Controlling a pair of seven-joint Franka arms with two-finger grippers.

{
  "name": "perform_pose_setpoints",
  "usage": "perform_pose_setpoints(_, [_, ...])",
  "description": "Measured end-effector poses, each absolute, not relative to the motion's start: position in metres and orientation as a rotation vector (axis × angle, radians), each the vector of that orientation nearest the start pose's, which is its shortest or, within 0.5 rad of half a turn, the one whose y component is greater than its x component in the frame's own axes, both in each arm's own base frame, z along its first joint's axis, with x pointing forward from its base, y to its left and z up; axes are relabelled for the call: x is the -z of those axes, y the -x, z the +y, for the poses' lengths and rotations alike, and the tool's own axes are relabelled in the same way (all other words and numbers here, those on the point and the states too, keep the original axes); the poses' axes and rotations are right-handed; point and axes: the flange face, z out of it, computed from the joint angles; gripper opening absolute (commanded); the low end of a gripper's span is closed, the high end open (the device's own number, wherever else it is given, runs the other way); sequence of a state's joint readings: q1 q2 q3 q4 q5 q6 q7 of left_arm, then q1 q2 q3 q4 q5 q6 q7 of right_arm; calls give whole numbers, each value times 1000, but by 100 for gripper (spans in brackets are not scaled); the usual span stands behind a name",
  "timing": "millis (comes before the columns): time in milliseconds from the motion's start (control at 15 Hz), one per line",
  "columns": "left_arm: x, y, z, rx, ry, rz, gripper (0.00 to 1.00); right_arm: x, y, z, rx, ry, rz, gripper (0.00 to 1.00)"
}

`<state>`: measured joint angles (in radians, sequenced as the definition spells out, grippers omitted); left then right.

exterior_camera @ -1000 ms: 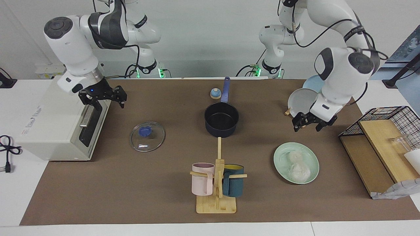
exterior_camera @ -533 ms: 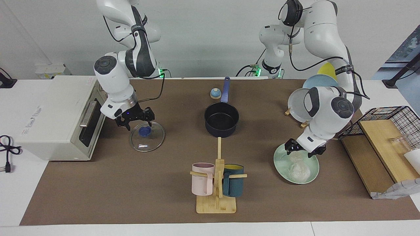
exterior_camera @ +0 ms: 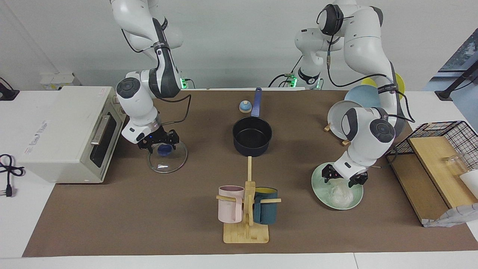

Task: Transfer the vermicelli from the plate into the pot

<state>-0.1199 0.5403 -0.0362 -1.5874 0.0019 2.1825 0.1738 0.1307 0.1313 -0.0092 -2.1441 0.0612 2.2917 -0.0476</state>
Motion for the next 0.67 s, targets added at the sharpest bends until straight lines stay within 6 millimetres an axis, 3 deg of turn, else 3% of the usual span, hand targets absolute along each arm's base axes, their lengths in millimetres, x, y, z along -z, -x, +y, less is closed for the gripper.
perform_pose_setpoints(133, [-323,-688,-106,86,3114,517,11,-331,-552,69,-5,3091,-199,100])
perform_pose_setpoints(200, [-323,-688,-107,84,3114,518,0,-327,-551,68,-16,3092,-199,100])
perform_pose_setpoints(400, [-323,-688,-104,83,3112,515,0,-323,-550,69,-29,3092,-203,100])
perform_pose_setpoints(667, [-335,-690,-105,46,3148,489,0,-319,-547,69,-40,3087,-268,89])
